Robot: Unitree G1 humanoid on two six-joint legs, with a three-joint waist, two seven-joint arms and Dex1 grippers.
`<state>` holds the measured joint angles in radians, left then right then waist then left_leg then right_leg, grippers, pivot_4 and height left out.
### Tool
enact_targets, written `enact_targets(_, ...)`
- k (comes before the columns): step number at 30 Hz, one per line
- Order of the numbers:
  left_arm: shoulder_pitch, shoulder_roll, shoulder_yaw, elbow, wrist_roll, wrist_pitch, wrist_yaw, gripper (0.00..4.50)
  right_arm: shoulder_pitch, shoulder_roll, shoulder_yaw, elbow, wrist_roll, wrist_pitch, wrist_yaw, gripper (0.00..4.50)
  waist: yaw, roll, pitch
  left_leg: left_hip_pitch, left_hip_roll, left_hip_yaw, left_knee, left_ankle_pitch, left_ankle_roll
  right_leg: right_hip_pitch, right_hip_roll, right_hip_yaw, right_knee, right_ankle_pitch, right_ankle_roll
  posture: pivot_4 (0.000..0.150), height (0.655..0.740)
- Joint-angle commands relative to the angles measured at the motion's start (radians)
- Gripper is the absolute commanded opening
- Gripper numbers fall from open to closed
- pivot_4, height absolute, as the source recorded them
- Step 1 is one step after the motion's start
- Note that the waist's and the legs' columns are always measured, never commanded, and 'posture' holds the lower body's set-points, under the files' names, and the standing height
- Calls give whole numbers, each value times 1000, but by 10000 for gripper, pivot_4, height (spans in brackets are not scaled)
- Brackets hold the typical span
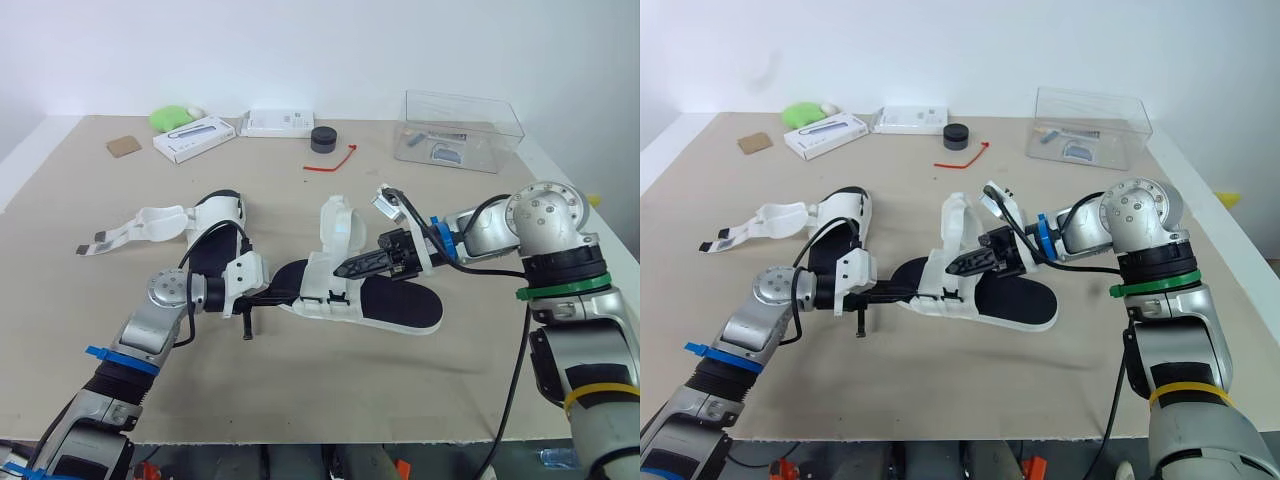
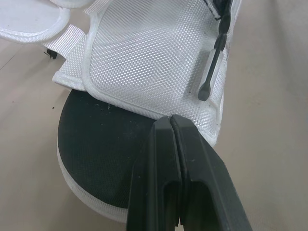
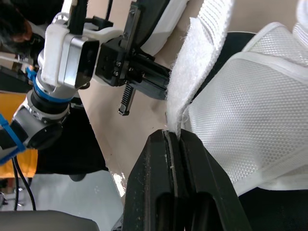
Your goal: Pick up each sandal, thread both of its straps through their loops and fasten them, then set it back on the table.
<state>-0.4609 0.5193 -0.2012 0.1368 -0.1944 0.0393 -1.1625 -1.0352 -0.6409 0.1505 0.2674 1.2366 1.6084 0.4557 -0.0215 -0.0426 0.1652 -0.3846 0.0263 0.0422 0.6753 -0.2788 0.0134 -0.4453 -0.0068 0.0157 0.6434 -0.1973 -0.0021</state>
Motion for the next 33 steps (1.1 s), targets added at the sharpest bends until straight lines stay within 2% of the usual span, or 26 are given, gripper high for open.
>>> enact_targets(1, 2, 0, -18, 2, 17, -4, -3, 0, -32, -7, -19, 29, 59, 6, -33, 759, 0, 0, 0, 0, 0, 0, 0, 0, 0, 0, 0, 0, 0, 0, 0, 1500, 7400)
enact_targets(10, 5, 1, -17, 3, 20, -9, -1, 0, -25, -12, -9, 90, 171, 6, -126, 759, 0, 0, 0, 0, 0, 0, 0, 0, 0, 0, 0, 0, 0, 0, 0, 1500, 7400)
enact_targets(17, 7, -1, -21, 4, 25, -16, -2, 0, 6, -16, 0, 116, 196, 6, -191, 759, 0, 0, 0, 0, 0, 0, 0, 0, 0, 0, 0, 0, 0, 0, 0, 1500, 7400)
enact_targets(24, 11, -1, -23, 4, 28, -20, 0, 0, -8, -18, -9, 163, 201, 6, -208, 759, 0, 0, 0, -1, 0, 0, 0, 0, 0, 0, 0, 0, -1, 0, 0, 1500, 7400)
enact_targets(33, 12, 2, -22, 4, 32, -21, -1, 0, -53, -26, -4, 202, 297, 6, -231, 759, 0, 0, 0, -1, 0, 0, 0, 0, 0, 0, 0, 0, -1, 0, 0, 1500, 7400)
